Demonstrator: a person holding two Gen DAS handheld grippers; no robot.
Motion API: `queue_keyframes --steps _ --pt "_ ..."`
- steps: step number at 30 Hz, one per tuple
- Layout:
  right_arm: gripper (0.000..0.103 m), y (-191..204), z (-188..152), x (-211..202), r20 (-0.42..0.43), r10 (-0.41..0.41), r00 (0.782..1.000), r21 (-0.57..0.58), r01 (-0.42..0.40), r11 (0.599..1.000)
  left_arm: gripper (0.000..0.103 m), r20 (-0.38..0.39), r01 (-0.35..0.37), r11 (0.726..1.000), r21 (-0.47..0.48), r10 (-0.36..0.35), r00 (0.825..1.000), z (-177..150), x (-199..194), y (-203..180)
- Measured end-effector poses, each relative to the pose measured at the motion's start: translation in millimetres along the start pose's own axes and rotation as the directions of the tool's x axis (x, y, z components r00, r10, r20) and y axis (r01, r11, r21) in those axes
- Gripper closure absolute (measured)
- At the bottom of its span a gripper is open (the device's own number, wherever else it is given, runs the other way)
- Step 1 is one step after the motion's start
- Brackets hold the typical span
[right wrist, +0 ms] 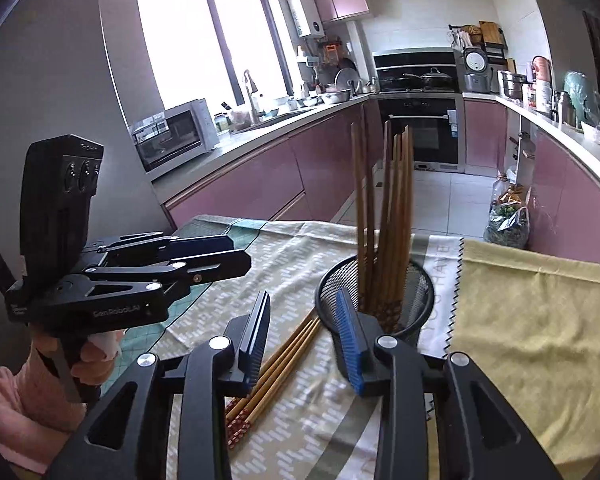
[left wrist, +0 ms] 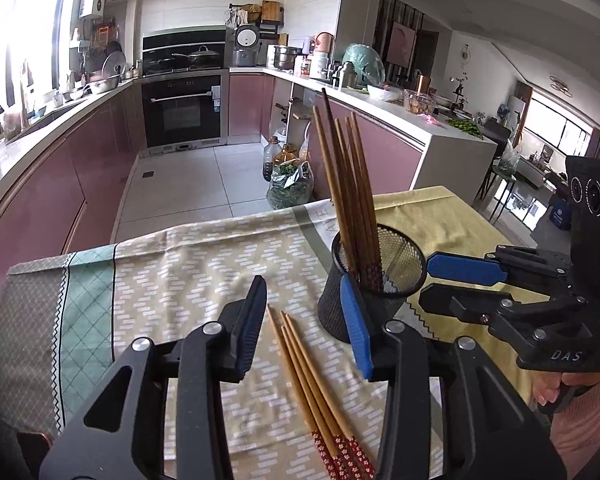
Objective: Organize utensils
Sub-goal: 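Move both open tools back down to the loose chopsticks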
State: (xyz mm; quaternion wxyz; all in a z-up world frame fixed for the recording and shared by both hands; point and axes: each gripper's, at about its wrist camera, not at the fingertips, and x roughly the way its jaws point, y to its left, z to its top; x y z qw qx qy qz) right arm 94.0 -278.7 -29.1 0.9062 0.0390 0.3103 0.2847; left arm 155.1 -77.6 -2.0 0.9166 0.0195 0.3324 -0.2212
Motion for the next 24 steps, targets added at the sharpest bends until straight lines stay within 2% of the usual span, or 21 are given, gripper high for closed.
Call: queue_keyframes --steps 6,12,16,24 --pt "0.07 13.3 -30.7 31.2 -0.109 0.032 0.993 0.015 -0.031 0.999 0.062 -0.089 -0.034 0.998 -0.046 0.03 0.996 -43.1 12.0 17.6" --pt "0.07 11.9 -58.6 57.8 -0.203 0.025 0.979 0.078 -0.009 0.997 0.061 -0.176 -0.067 0.997 -0.049 0.058 0.983 -82.4 30.0 27.4" --pt "0.07 14.2 -69.9 65.4 -0.231 0.02 0.973 0.091 0.002 0.996 0.059 -0.202 -0.063 0.996 -0.056 0.051 0.978 -98.1 35.9 29.3" --pt "0.07 24.2 -78.0 72.8 -0.246 -0.011 0.969 0.071 0.029 0.997 0.058 -0.212 -0.065 0.996 -0.062 0.05 0.976 -107.8 37.7 27.0"
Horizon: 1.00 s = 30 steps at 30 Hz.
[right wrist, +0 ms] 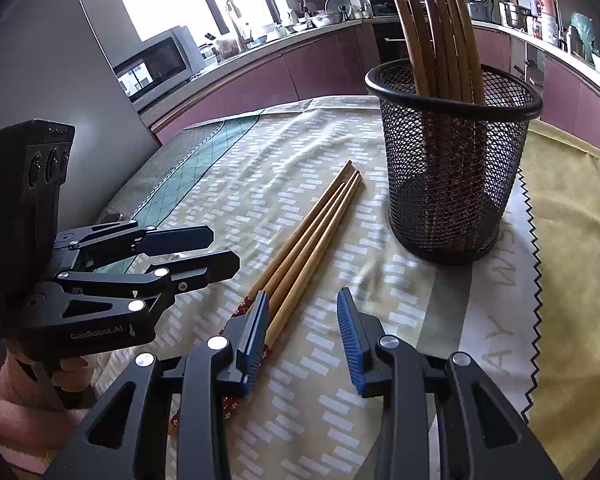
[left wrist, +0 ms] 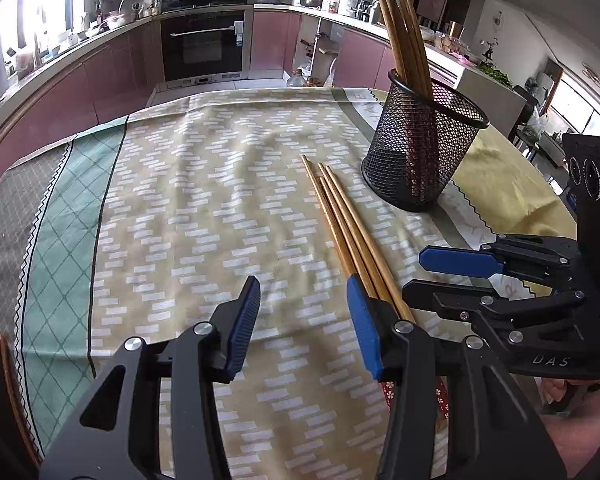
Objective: Organize utensils
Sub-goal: 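Move both open tools back down to the loose chopsticks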
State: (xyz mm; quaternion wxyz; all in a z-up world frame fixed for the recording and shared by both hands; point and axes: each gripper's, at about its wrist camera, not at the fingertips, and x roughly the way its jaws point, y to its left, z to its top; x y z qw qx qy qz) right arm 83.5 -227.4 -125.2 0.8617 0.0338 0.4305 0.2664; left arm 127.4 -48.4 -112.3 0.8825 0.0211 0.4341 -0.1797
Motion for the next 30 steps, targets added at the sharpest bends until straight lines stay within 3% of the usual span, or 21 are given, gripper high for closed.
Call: queue_keyframes --steps 30 --pt "0.072 9.0 0.4 7.0 -0.02 -0.11 0.994 -0.043 0.109 0.993 0.057 -0.022 0.021 0.999 0.039 -0.02 1.0 -2.2 8.3 -9.8"
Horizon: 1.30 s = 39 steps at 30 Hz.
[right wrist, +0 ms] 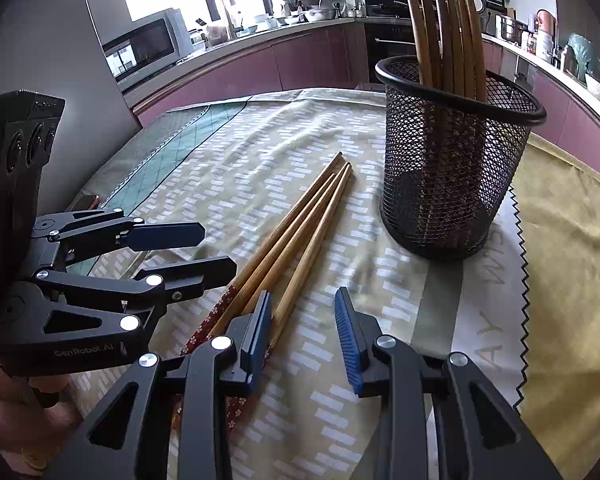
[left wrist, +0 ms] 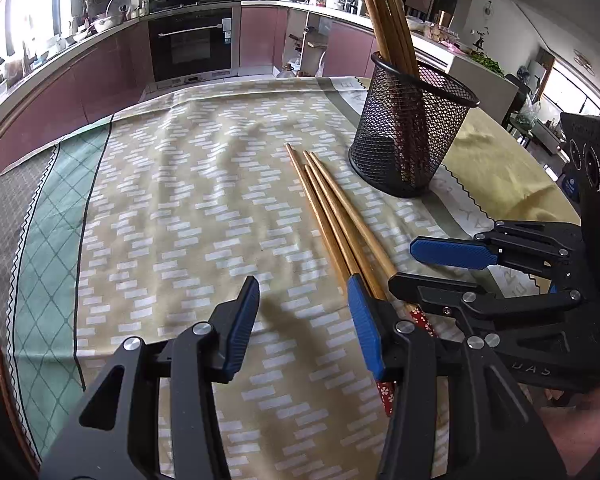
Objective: Organize utensils
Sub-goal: 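Move both open tools back down to the loose chopsticks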
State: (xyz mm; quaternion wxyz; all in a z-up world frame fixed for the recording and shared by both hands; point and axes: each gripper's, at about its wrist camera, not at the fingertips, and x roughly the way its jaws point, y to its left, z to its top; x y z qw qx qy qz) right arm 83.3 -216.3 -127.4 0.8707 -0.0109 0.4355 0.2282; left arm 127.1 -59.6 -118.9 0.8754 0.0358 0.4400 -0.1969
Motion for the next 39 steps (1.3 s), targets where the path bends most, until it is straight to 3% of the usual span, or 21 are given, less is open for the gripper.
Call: queue_keyframes --steps 17,21,27,36,39 --pt "0.073 -6.4 0.3 -1.4 -0.004 0.007 1.0 0.013 -0.007 1.0 0.058 -0.017 0.007 1.0 0.005 -0.007 1.0 8.4 13.1 -0.2" --pt "0.074 -6.5 0.6 -1.3 -0.004 0.002 1.0 0.01 -0.002 1.0 0.061 -0.018 -0.006 1.0 0.014 0.006 1.0 8.7 13.4 -1.8" --pt "0.077 -4.9 5.2 3.4 -0.003 -0.015 1.0 0.001 0.015 1.0 0.074 -0.028 -0.026 0.999 0.018 0.027 0.999 13.3 17.4 -2.6" --pt "0.08 -3.4 16.0 12.7 -0.003 -0.032 0.999 -0.001 0.032 0.999 0.074 -0.035 -0.045 0.998 0.036 0.046 0.998 31.6 28.4 -2.8" --pt "0.084 -4.7 17.7 14.6 -0.003 -0.03 1.0 0.006 0.03 1.0 0.079 -0.041 -0.059 0.997 0.043 0.061 0.997 35.5 34.5 -4.3"
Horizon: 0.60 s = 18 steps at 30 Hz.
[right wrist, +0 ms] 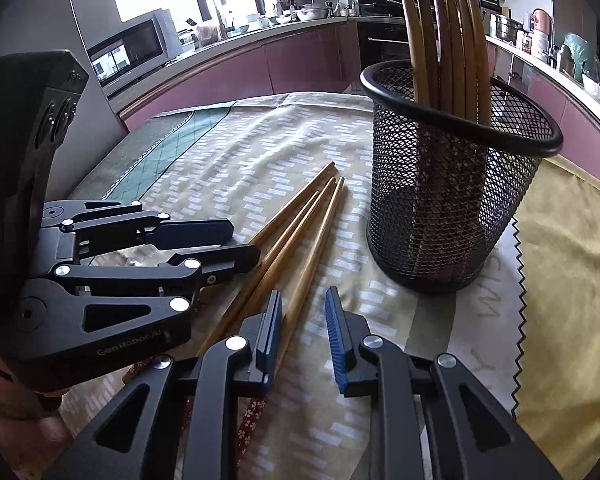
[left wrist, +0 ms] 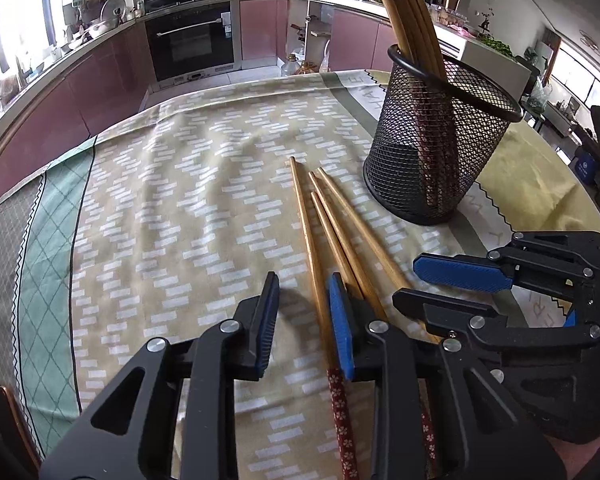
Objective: Organize utensils
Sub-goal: 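Close the left tool on a chopstick while the right tool grasps another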
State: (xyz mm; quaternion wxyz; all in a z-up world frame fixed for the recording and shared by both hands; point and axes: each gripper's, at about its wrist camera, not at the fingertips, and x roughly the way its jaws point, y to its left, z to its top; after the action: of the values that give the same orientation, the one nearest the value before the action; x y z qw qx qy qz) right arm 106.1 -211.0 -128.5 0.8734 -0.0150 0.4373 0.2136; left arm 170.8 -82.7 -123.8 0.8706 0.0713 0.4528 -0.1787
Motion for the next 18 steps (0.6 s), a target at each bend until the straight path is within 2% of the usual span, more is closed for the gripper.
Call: queue_keyframes --steps 4,12,18 --pt "0.093 -5.8 -0.8 0.2 0.003 0.015 1.0 0.033 -0.015 0.999 0.094 -0.001 0.011 1.0 -0.019 -0.011 1.0 2.5 1.8 0.5" --pt "0.097 -16.3 -7.7 -8.3 0.028 0.041 0.999 0.095 -0.043 0.995 0.095 0.018 0.021 0.996 -0.081 -0.019 1.0 -2.5 -6.2 7.4" --pt "0.097 -17.1 -12.3 -25.4 0.062 0.082 0.995 0.088 -0.087 0.992 0.095 0.03 0.046 0.996 -0.077 -0.043 0.999 -13.1 -20.7 8.8"
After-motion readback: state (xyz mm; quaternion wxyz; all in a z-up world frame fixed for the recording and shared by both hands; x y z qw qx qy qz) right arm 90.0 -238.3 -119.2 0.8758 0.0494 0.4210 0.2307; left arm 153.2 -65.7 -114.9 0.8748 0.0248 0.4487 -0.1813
